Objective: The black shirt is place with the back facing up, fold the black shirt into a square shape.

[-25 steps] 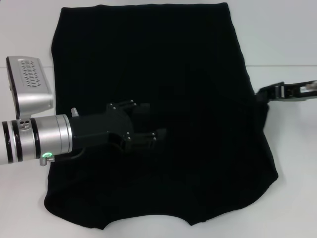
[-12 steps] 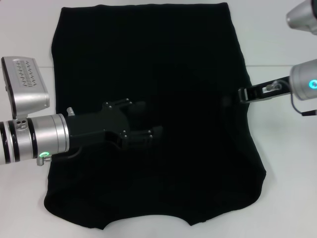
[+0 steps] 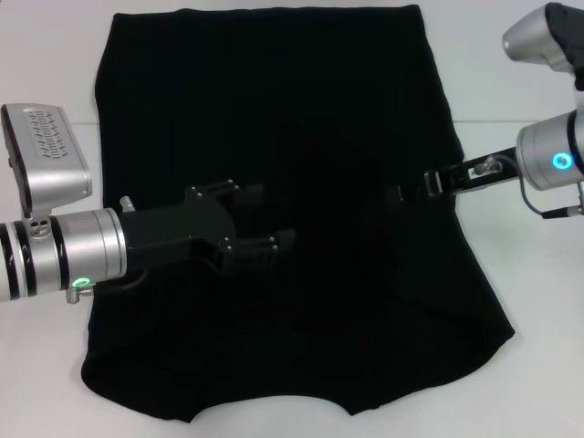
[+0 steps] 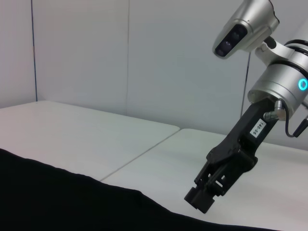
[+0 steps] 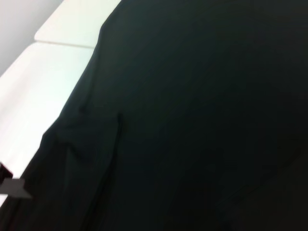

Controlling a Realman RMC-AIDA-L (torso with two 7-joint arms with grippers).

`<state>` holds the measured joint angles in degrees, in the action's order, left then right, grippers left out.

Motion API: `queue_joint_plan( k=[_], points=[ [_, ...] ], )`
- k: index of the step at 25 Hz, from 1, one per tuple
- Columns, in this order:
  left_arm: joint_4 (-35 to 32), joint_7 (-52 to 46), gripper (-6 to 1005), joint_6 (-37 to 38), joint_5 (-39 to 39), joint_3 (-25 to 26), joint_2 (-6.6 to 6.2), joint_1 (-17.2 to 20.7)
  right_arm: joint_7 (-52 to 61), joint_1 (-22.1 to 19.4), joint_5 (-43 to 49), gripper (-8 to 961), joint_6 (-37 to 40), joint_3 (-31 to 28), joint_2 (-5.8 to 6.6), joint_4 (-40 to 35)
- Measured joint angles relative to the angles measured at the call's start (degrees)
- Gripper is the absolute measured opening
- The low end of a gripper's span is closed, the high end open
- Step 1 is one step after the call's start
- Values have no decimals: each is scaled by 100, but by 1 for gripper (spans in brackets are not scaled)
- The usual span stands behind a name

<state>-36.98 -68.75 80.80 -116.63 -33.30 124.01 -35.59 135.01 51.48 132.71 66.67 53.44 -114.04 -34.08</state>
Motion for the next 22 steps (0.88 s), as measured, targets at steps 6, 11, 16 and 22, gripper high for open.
queue_joint_plan(
  k=[6,11,16,22],
  points=[
    [-1,0,828,-38,0,111,-3,3,-16,-110,-15,436,-11,-293,50,-2],
    [-89,-375,828,93,-29,318,-29,35,-505,-322,-389,566,109,-599,47,10],
    [-655,-1246,827,566,-225,377,-69,305,-1567,-693,-1383,731,333,-664,-28,64],
    [-1679,-2429,827,1096,-1031,716,-42,633,-2316,-914,-1939,917,329,-668,-173,80]
  ],
)
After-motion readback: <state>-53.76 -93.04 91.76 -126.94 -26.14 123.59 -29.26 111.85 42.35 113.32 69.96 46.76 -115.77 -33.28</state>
